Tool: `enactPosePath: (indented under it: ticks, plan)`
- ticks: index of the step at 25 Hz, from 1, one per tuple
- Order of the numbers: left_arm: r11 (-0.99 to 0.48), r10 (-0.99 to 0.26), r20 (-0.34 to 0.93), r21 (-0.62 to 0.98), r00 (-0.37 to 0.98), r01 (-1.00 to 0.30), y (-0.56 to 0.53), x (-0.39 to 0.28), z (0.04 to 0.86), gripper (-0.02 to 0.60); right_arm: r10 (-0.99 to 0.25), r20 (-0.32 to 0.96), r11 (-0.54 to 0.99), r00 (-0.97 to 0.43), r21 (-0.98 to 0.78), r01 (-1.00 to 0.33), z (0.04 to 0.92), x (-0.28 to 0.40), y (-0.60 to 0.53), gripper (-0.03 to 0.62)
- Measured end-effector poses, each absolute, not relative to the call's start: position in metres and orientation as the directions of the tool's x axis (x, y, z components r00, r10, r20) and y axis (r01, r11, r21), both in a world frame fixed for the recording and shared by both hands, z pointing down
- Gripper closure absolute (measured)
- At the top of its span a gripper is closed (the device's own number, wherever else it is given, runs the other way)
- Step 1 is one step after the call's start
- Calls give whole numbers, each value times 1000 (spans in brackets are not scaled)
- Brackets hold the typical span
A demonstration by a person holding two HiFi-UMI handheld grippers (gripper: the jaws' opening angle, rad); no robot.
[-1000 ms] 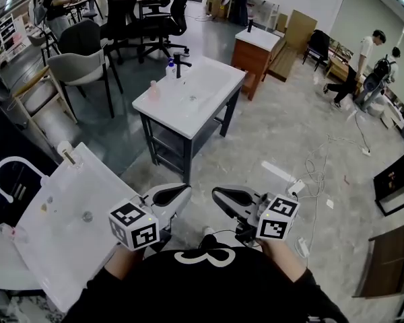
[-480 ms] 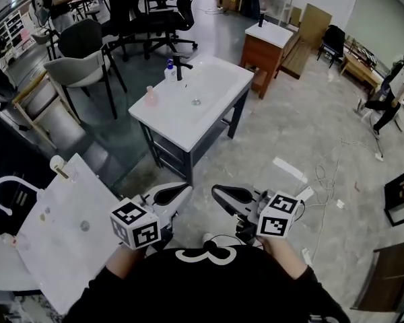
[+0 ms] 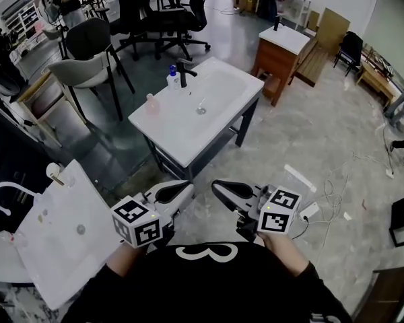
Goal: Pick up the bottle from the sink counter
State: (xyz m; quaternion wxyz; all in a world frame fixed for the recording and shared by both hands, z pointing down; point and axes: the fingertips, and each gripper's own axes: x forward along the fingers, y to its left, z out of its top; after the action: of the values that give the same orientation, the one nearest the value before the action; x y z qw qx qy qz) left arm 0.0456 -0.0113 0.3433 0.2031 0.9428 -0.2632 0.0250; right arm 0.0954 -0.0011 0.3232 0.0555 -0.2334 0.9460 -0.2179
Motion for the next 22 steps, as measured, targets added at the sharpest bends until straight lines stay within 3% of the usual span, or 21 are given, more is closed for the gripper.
enactPosePath:
  ticks: [22]
  plan:
    - [-705,-579,152,399,801,-586,-119,7,368,565,-382,25,807,-924,-477,-347,349,60,-114,580]
